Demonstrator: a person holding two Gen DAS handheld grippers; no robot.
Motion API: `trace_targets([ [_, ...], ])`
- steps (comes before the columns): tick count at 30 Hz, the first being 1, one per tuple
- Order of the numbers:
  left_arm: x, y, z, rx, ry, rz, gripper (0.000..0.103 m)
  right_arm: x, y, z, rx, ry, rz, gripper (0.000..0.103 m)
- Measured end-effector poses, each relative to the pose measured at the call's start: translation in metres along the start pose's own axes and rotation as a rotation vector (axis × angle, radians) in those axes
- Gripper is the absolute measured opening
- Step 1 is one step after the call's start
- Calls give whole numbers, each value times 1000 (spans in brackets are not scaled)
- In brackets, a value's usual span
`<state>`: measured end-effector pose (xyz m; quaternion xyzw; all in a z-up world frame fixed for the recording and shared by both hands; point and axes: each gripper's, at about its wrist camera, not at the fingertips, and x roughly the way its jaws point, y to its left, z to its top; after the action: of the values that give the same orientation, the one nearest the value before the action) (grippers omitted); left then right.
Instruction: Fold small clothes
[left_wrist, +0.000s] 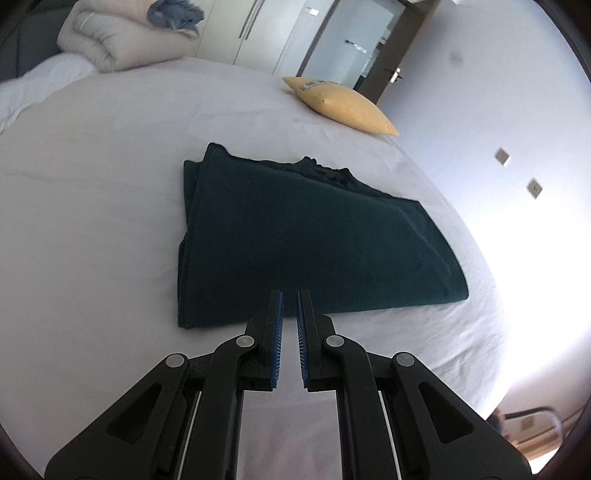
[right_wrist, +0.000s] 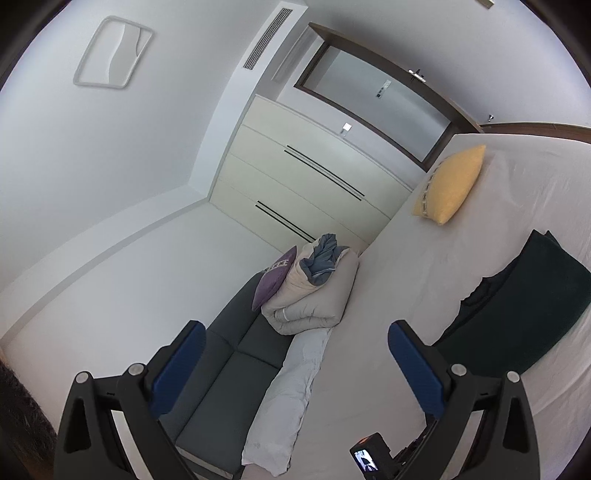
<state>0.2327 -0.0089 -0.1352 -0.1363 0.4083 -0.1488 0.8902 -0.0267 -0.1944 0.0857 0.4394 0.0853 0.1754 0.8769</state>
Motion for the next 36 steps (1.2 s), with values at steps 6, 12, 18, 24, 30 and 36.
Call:
trace_targets([
  [6,33,-22,7,67,16,-4,7,-4,-2,0,-4,11,5,102],
  [12,108,-65,46,187,39,-13,7,9,-1,1,-19,29,-24,102],
  [18,177,-55,55,225,137,87,7,9,-3,12,-56,-21,-62,102],
  [24,159,-25,43,229,120,102,7,24,-8,6,-23,28,-15,102],
  [30,157,-28,36,248,123,152,7,28,3,-4,-44,45,-5,102],
  [36,156,-26,34,245,122,149,7,29,10,-5,-63,43,-14,102],
])
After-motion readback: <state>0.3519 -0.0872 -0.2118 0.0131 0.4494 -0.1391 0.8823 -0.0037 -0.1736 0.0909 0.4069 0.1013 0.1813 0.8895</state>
